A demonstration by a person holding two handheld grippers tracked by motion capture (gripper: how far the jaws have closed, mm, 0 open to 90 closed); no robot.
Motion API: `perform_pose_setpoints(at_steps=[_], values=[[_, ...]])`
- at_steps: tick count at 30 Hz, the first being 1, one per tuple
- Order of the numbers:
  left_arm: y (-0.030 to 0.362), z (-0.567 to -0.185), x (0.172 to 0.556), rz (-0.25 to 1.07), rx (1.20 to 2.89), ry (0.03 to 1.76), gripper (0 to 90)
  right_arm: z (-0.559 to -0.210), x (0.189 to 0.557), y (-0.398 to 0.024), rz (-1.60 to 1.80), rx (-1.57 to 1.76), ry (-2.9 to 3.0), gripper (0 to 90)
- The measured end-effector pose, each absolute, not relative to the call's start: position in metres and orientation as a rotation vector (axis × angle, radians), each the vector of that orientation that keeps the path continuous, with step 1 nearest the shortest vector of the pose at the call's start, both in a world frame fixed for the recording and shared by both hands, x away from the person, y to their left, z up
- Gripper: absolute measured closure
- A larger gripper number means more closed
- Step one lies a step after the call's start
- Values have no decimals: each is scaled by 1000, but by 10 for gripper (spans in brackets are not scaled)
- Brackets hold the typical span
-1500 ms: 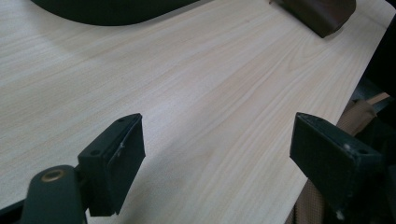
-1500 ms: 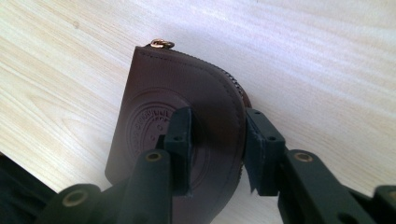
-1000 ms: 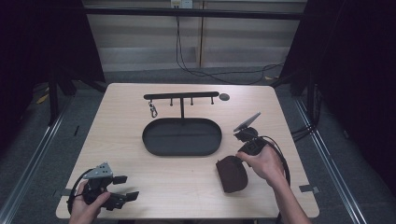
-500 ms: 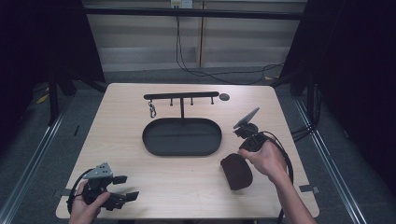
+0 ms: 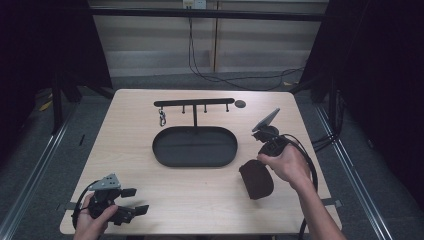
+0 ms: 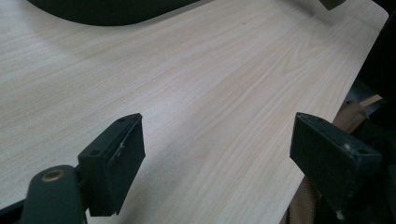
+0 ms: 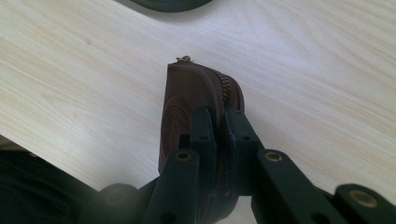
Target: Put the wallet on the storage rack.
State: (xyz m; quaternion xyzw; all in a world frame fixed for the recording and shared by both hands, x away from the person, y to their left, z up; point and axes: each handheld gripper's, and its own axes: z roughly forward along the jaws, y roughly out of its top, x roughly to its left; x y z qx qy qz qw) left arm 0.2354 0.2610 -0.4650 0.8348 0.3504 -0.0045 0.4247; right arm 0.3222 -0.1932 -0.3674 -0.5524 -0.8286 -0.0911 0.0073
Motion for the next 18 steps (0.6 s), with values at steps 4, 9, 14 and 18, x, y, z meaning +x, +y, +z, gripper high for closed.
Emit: perform_pose_setpoints(at_steps=[4,9,14,18], values=[[261,-465,236,-11,2088,879,178,-362,326,-193,-275,-1735,-2590,834],[262,-465,236,-19,2078,881,178,-360,330,-193,-249,-1738,-2585,833],[262,-464,235,-17,2076,877,178,-354,334,-190,-236,-1747,-2589,833],[262,-464,235,-16,2070,879,178,-348,337,-189,-242,-1764,-2594,832]])
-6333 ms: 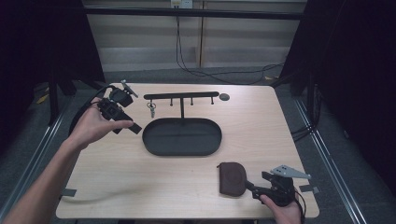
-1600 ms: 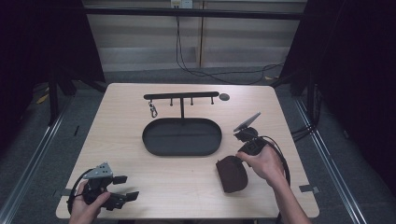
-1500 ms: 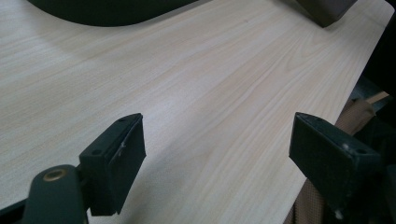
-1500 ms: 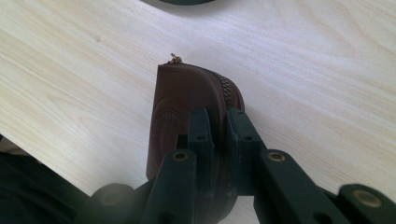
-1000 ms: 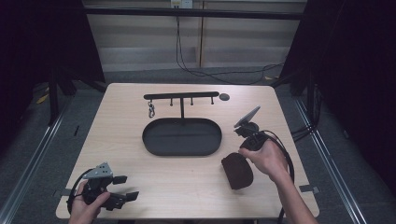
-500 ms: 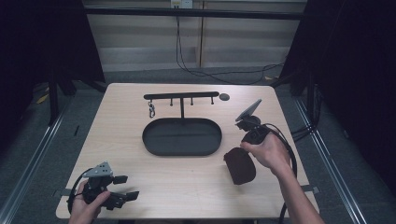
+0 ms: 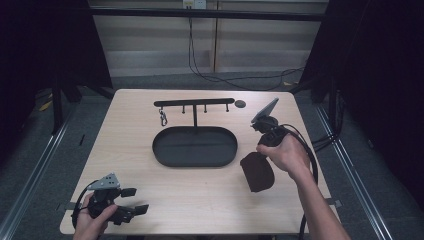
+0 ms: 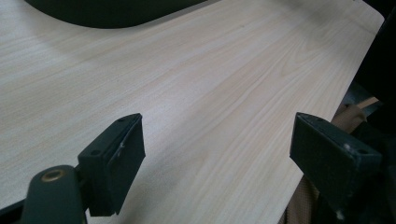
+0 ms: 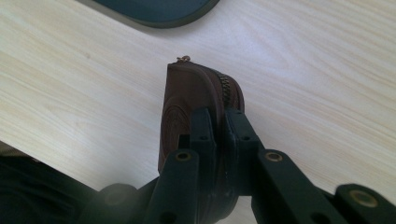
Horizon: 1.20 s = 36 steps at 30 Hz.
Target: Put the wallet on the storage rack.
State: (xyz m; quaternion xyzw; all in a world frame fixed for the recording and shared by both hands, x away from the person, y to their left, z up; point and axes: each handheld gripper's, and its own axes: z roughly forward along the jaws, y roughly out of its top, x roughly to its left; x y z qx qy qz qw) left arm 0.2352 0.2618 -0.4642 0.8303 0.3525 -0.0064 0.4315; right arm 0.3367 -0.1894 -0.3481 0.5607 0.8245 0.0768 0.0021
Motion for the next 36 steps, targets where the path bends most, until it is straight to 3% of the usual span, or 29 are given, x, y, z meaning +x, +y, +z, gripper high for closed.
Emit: perform_pose_setpoints(at_steps=[36], values=[[262,-465,235,-22,2085,868,176,-328,385,-180,303,1842,2454,830]])
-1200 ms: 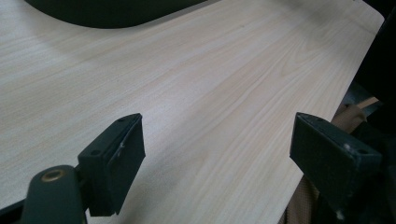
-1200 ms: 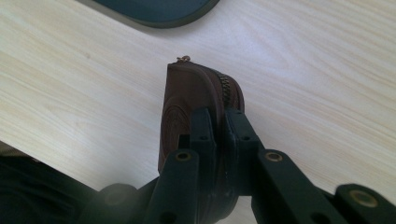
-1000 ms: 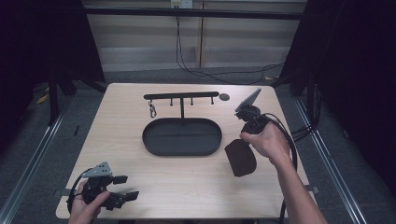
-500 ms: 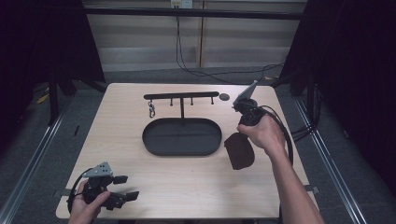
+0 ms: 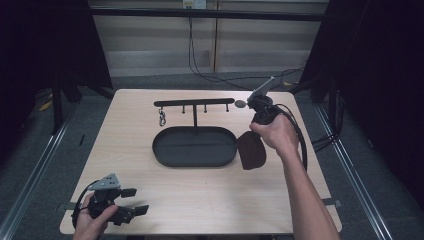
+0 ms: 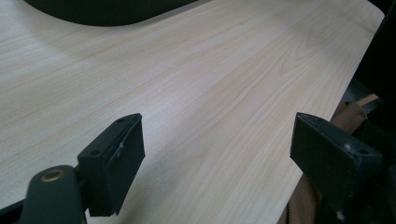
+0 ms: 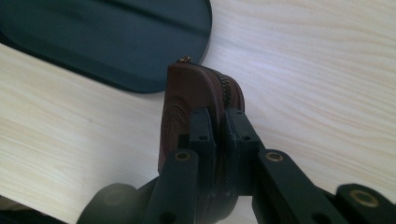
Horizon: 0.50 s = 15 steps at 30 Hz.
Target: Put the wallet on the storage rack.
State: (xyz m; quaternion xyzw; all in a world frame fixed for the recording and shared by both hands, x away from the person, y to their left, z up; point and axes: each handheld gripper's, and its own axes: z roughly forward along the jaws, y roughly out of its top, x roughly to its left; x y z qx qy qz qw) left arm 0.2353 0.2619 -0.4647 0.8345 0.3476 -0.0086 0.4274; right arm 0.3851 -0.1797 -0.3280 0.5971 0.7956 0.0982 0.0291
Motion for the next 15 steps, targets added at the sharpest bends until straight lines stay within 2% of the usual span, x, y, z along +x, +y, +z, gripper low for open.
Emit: perform_pose_setpoints(at_steps=[15], values=[[262,-464,235,-27,2087,863,176,-335,410,-173,455,1881,2435,833]])
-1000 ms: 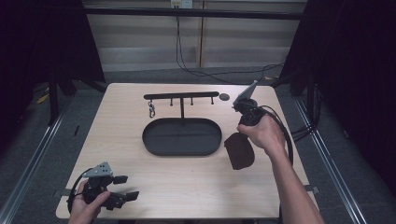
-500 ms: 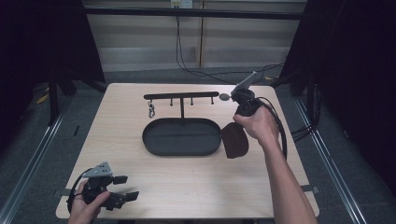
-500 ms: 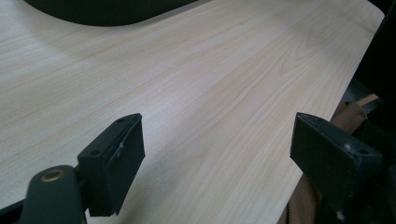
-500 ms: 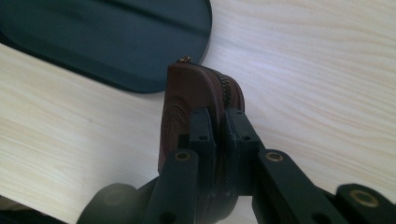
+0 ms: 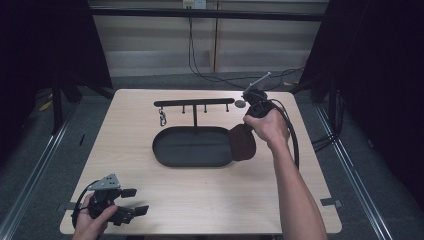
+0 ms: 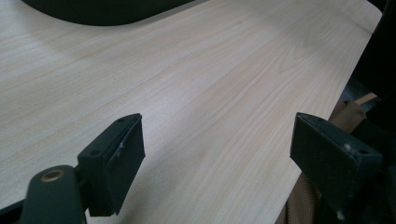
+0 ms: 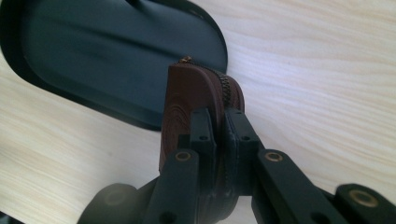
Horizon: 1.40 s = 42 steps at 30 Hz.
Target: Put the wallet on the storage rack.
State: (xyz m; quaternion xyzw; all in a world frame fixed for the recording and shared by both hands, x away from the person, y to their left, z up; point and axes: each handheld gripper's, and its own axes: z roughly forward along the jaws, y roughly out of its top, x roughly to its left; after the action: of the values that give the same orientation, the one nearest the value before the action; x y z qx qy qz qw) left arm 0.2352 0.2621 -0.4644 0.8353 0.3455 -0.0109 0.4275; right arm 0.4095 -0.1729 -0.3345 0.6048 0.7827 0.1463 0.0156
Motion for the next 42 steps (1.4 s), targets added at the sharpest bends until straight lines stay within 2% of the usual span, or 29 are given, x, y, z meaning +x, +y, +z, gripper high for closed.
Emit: perform_pose_setpoints(at_steps=[29,42], values=[[263,-465,236,-23,2089,878,176,-372,434,-168,821,1979,2306,839],[263,-466,237,-33,2099,887,176,-402,435,-164,908,1988,2313,839]])
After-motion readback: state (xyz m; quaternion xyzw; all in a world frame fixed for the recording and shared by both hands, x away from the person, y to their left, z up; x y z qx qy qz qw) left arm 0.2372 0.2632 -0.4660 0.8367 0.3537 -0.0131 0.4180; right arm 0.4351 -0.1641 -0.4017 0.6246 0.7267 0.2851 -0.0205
